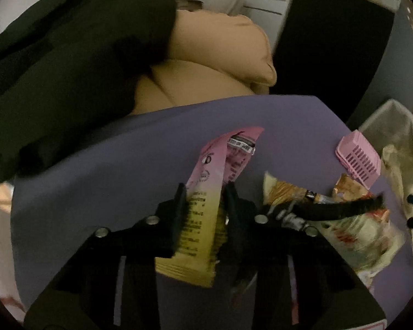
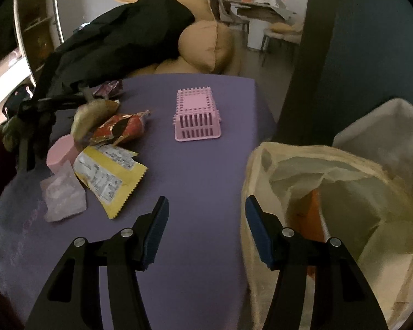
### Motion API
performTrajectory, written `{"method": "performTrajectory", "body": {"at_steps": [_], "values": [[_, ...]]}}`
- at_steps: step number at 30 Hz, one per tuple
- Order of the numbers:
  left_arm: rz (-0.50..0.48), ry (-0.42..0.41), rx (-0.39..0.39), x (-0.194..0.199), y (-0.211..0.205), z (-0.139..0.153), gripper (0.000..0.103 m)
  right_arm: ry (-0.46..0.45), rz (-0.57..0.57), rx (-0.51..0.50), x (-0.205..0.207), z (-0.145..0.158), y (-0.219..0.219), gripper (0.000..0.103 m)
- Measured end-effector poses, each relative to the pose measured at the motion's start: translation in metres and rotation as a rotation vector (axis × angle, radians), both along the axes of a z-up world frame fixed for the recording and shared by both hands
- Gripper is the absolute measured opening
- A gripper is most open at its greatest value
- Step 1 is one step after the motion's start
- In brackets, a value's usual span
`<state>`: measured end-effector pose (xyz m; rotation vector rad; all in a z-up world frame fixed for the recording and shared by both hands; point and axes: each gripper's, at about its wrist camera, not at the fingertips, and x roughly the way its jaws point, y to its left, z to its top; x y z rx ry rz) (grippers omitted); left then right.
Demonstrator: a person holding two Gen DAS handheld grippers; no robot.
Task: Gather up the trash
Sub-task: 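Grasp the pink-yellow snack wrapper with the left tool, then grasp the clear plastic bag with the right tool while the left tool holds the wrapper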
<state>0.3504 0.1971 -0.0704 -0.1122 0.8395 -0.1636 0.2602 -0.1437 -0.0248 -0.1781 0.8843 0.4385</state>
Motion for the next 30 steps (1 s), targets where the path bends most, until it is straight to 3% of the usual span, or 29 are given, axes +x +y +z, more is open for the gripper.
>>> {"method": "performTrajectory", "body": {"at_steps": [1, 8, 15, 21, 30], "values": [[0.015, -0.007, -0.019, -0.009, 0.003, 0.003, 0.021, 0.002, 0.006, 0.01, -0.001, 0.0, 0.002, 0.055], [0.102, -0.014, -0.084, -0.092, 0.004, 0.025, 0.021, -0.011, 0.04, 0.002, -0.017, 0.0, 0.033, 0.055], [0.21, -0.006, -0.121, -0.168, -0.005, 0.022, 0.021, 0.008, 0.127, 0.036, -0.055, -0.008, 0.085, 0.055], [0.304, 0.012, -0.201, -0.209, -0.005, 0.007, 0.023, 0.023, 0.19, -0.004, -0.085, -0.025, 0.13, 0.055], [0.355, 0.006, -0.29, -0.242, 0.0, 0.001, 0.024, -0.001, 0.178, -0.104, -0.09, -0.031, 0.141, 0.055]]}}
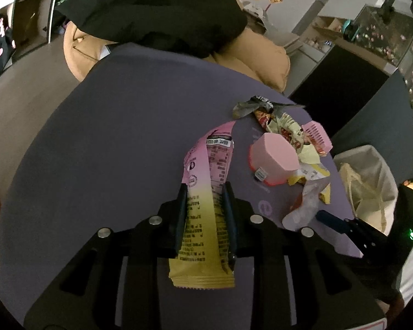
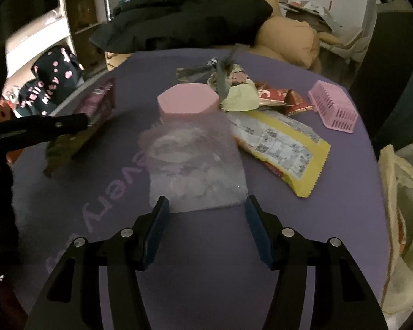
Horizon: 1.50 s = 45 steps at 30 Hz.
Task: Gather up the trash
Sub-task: 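Grasp the clear plastic bag with the right tool while the left tool holds the wrapper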
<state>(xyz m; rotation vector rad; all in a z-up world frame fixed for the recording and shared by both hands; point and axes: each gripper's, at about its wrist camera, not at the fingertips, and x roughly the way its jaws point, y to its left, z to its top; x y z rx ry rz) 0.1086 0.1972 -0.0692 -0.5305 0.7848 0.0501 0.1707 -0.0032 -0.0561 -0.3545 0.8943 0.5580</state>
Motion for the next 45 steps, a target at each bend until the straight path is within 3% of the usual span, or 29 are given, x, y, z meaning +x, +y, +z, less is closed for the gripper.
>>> {"method": "performTrajectory", "body": {"at_steps": [6, 12, 17, 20, 23, 28, 35, 39, 42, 45], "values": [[0.011, 0.0, 0.005, -0.007, 0.002, -0.002, 0.025, -0.043, -0.054, -0.052, 0.019, 0.002, -0.016, 0.055], [0.004, -0.003, -0.004, -0.008, 0.0, -0.004, 0.028, 0.029, -0.144, 0.045, 0.042, 0.004, -0.057, 0.055], [-0.007, -0.003, -0.004, -0.007, -0.005, -0.003, 0.028, 0.007, -0.148, -0.002, 0.036, 0.003, -0.049, 0.055], [-0.003, -0.003, -0.007, -0.008, -0.005, -0.003, 0.028, 0.047, -0.128, 0.001, 0.033, 0.005, -0.043, 0.055], [0.003, -0.003, -0.009, -0.009, -0.004, -0.003, 0.028, 0.093, -0.095, 0.098, 0.031, 0.006, -0.042, 0.055], [0.018, -0.006, -0.012, -0.011, 0.0, -0.003, 0.028, 0.059, -0.118, 0.107, 0.026, 0.006, -0.033, 0.055], [0.019, -0.003, -0.005, -0.01, 0.001, -0.004, 0.029, 0.096, -0.17, 0.181, 0.032, 0.005, -0.034, 0.055], [0.014, -0.002, 0.009, -0.011, -0.002, -0.003, 0.03, 0.059, -0.162, 0.123, 0.034, 0.003, -0.022, 0.055], [0.011, -0.002, 0.014, -0.011, -0.004, -0.004, 0.03, -0.008, -0.128, 0.01, 0.03, -0.001, -0.001, 0.055], [0.009, -0.001, 0.018, -0.011, -0.006, -0.003, 0.03, 0.002, -0.112, 0.012, 0.031, -0.002, 0.005, 0.055]]}}
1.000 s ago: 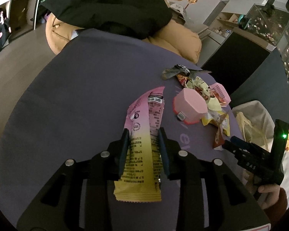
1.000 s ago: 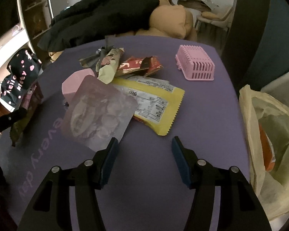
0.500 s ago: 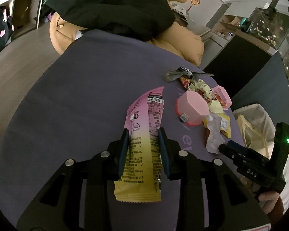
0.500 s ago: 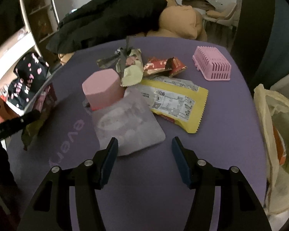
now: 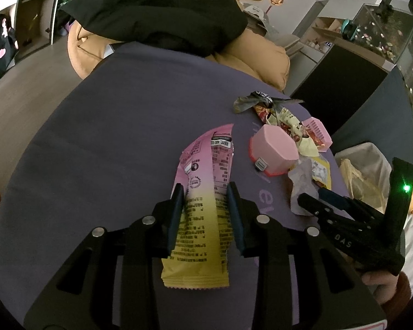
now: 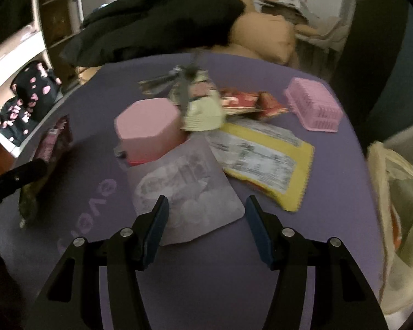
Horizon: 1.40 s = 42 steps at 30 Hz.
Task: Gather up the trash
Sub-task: 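Grasp the clear plastic bag with the right tool while the left tool holds the wrapper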
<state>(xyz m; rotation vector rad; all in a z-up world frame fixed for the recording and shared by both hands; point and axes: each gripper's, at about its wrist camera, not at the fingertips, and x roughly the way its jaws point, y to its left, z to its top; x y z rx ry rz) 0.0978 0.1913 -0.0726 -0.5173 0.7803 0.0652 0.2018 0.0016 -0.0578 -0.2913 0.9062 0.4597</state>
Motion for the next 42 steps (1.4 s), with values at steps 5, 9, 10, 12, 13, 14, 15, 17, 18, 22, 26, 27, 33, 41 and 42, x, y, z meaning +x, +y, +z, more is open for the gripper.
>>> {"method": "performTrajectory", "body": {"at_steps": [5, 9, 10, 12, 13, 14, 15, 17, 18, 22, 26, 27, 33, 41, 42], "values": [[-0.001, -0.001, 0.001, -0.001, -0.001, 0.0, 0.03, 0.026, -0.011, 0.017, -0.006, 0.006, -0.006, 0.052], [0.0, 0.0, 0.003, 0.0, -0.002, 0.0, 0.03, -0.031, -0.023, 0.097, -0.031, 0.025, -0.023, 0.052], [-0.001, -0.001, 0.003, 0.0, -0.003, 0.0, 0.031, -0.01, -0.035, 0.125, -0.034, 0.026, -0.025, 0.052], [-0.004, -0.002, 0.003, 0.0, -0.004, 0.0, 0.031, 0.102, -0.054, 0.202, -0.035, 0.016, -0.031, 0.049], [-0.007, -0.003, 0.003, 0.0, -0.005, 0.0, 0.031, 0.152, -0.054, 0.225, -0.034, 0.01, -0.03, 0.039], [-0.008, -0.004, 0.005, -0.001, -0.005, 0.0, 0.031, 0.185, -0.059, 0.248, -0.033, 0.006, -0.031, 0.036], [-0.009, -0.004, 0.007, -0.001, -0.006, 0.0, 0.031, 0.155, -0.071, 0.266, -0.033, 0.007, -0.032, 0.036], [-0.01, -0.003, 0.007, 0.0, -0.006, 0.0, 0.031, 0.143, -0.09, 0.273, -0.026, 0.006, -0.03, 0.036], [-0.009, -0.004, 0.008, 0.0, -0.006, 0.0, 0.031, 0.162, -0.095, 0.296, -0.022, 0.005, -0.03, 0.036], [-0.011, -0.002, 0.011, 0.0, -0.007, 0.0, 0.031, 0.158, -0.115, 0.302, -0.006, -0.001, -0.017, 0.036], [-0.012, -0.001, 0.012, 0.0, -0.007, 0.0, 0.031, 0.098, -0.115, 0.246, 0.009, -0.002, 0.001, 0.036], [-0.012, -0.001, 0.012, 0.0, -0.007, 0.0, 0.031, 0.093, -0.121, 0.243, 0.014, -0.002, 0.004, 0.036], [-0.012, 0.0, 0.011, 0.0, -0.007, 0.0, 0.031, 0.076, -0.09, 0.195, 0.02, 0.001, 0.01, 0.036], [-0.01, 0.006, 0.006, 0.003, -0.008, -0.001, 0.031, -0.122, 0.173, 0.148, 0.007, 0.031, 0.001, 0.036], [-0.01, 0.007, 0.005, 0.003, -0.008, -0.002, 0.031, -0.121, 0.218, 0.13, 0.009, 0.031, 0.005, 0.036]]}}
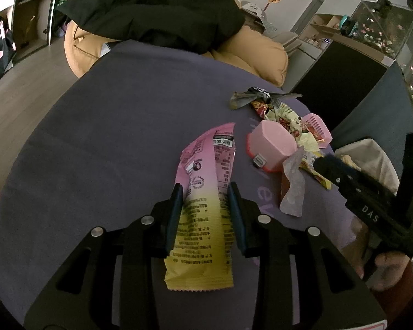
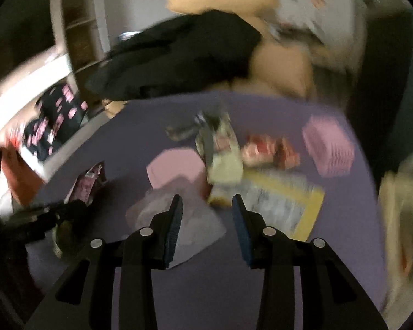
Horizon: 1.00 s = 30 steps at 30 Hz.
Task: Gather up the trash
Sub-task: 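Grasp the clear plastic bag with the right tool while the left tool holds the wrapper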
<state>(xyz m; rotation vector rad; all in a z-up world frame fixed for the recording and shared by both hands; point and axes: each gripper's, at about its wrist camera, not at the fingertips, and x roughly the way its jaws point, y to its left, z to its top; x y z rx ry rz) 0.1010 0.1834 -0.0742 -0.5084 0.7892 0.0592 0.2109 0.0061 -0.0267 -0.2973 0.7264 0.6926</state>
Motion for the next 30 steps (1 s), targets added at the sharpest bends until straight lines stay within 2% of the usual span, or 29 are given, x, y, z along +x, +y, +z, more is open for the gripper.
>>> {"method": "performTrajectory", "body": {"at_steps": [3, 6, 10, 11, 14, 19, 24, 27, 28, 29, 30], "values": [[-0.003, 0.001, 0.001, 0.0, 0.001, 0.0, 0.031, 0.07, 0.126, -0.053, 0.015, -0.008, 0.013, 0.036], [-0.004, 0.002, 0.001, 0.0, 0.001, 0.0, 0.031, 0.073, 0.145, -0.084, 0.022, -0.012, 0.021, 0.036], [-0.006, 0.006, 0.006, -0.001, -0.001, -0.001, 0.031, 0.173, 0.203, -0.034, 0.031, -0.015, 0.019, 0.034], [-0.006, 0.006, 0.007, -0.001, -0.002, 0.0, 0.031, 0.185, 0.212, -0.03, 0.03, -0.015, 0.021, 0.019], [-0.005, 0.006, 0.009, -0.002, -0.004, 0.0, 0.031, 0.189, 0.195, -0.046, 0.021, -0.016, 0.012, 0.004], [-0.021, 0.003, 0.021, -0.003, -0.009, 0.004, 0.031, 0.199, 0.195, 0.059, -0.002, 0.003, -0.013, 0.003], [-0.04, -0.009, 0.035, 0.0, -0.016, 0.013, 0.031, 0.161, 0.214, 0.032, -0.015, 0.017, -0.026, 0.003], [-0.028, -0.007, 0.041, -0.001, -0.015, 0.015, 0.031, 0.124, 0.244, 0.009, -0.018, 0.013, -0.026, 0.009], [-0.023, -0.005, 0.041, -0.001, -0.014, 0.015, 0.031, 0.144, 0.266, 0.018, -0.017, 0.009, -0.023, 0.021], [-0.015, -0.005, 0.042, -0.001, -0.012, 0.016, 0.031, 0.167, 0.273, 0.024, -0.014, 0.006, -0.02, 0.04], [-0.01, -0.005, 0.045, -0.001, -0.01, 0.018, 0.031, 0.193, 0.277, 0.036, -0.01, 0.002, -0.018, 0.044]]}}
